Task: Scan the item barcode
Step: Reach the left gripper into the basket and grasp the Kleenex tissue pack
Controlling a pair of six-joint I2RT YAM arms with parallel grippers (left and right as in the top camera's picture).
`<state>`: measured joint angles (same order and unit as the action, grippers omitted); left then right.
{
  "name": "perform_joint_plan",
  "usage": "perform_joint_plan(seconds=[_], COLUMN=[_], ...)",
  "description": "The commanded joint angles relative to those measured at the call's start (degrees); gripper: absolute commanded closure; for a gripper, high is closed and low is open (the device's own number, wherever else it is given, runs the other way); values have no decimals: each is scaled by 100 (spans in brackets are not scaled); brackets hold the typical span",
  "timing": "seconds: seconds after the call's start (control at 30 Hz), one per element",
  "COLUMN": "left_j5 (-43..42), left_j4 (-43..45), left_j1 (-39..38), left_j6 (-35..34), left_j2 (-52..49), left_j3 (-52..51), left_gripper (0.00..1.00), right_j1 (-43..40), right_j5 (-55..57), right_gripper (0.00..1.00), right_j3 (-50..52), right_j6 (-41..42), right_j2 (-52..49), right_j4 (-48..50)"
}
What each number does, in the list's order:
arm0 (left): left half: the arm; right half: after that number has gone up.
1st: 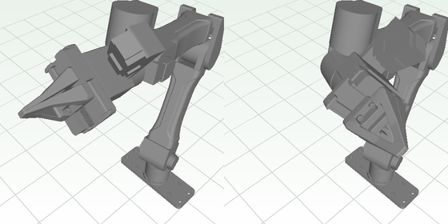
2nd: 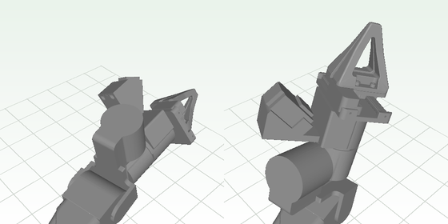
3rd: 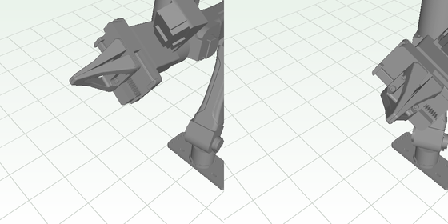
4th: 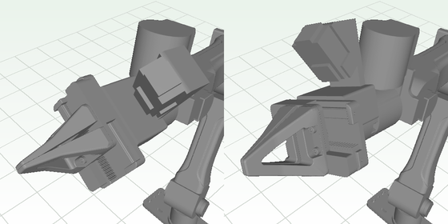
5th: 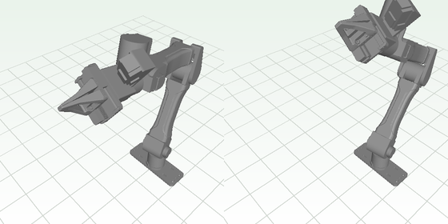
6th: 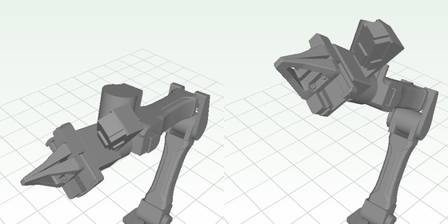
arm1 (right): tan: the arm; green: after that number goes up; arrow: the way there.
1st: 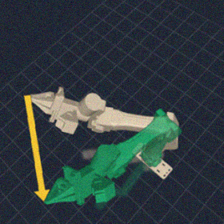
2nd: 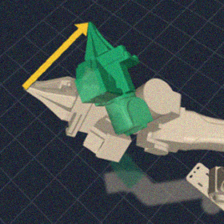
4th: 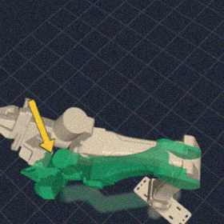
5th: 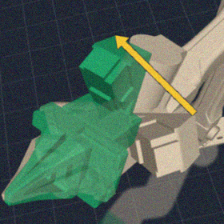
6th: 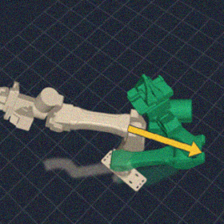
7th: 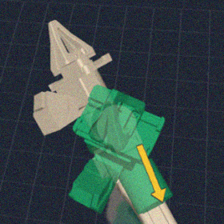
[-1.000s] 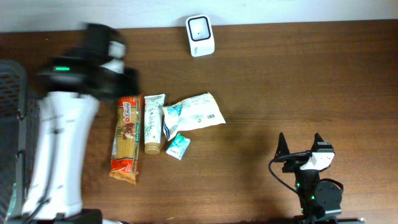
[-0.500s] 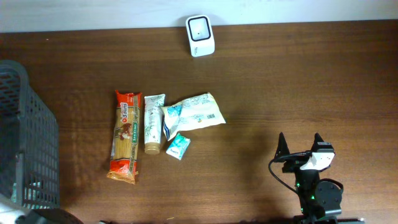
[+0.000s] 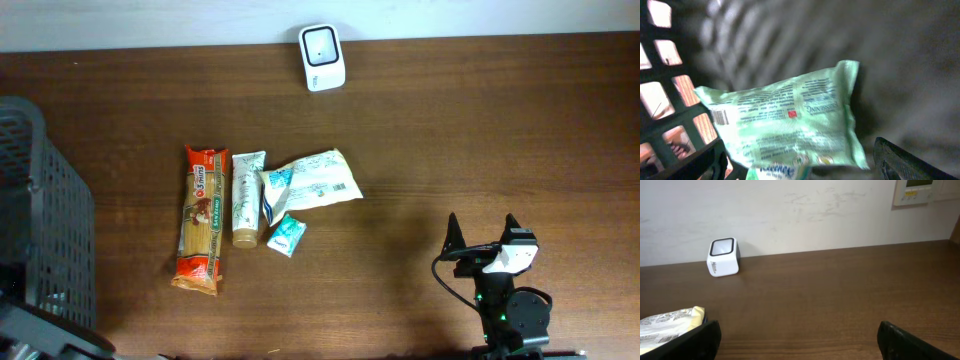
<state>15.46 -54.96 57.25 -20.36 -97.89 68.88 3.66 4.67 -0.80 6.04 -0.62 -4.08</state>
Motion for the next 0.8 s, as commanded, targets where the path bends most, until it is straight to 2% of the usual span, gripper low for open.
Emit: perform_joint_plan(seconds=[0.0,0.17,0.23,0.27,0.3,0.33,0.5,0.77], left_j5=[61,-70,-155,-151,-151,-155,-481,-927], left_j4=[-26,66,188,186,186,188,0,-1054], left_j1=[282,627,629,629,629,629,629,354], left_j6=[70,72,72,72,72,70,70,269], left_j2=[-396,-728,-929,-990,-1023,-1021,-1001,-343], left_j3=[-120,-197,-221,-221,-221,-219,46,1823], left_gripper=[9,9,16,30,60,98,100,100], right_j1=[-31,-31,-31,-31,-31,-31,-31,-31], right_j5=[9,9,9,9,9,9,9,9], right_gripper=[1,1,1,1,1,1,1,1], right_j3=[48,48,48,48,48,48,48,48], right_j6=[24,24,24,26,24,24,24,24], right_j2=[42,42,42,42,42,42,42,42], right_j4=[-13,-13,-13,-13,-13,-11,-13,-13])
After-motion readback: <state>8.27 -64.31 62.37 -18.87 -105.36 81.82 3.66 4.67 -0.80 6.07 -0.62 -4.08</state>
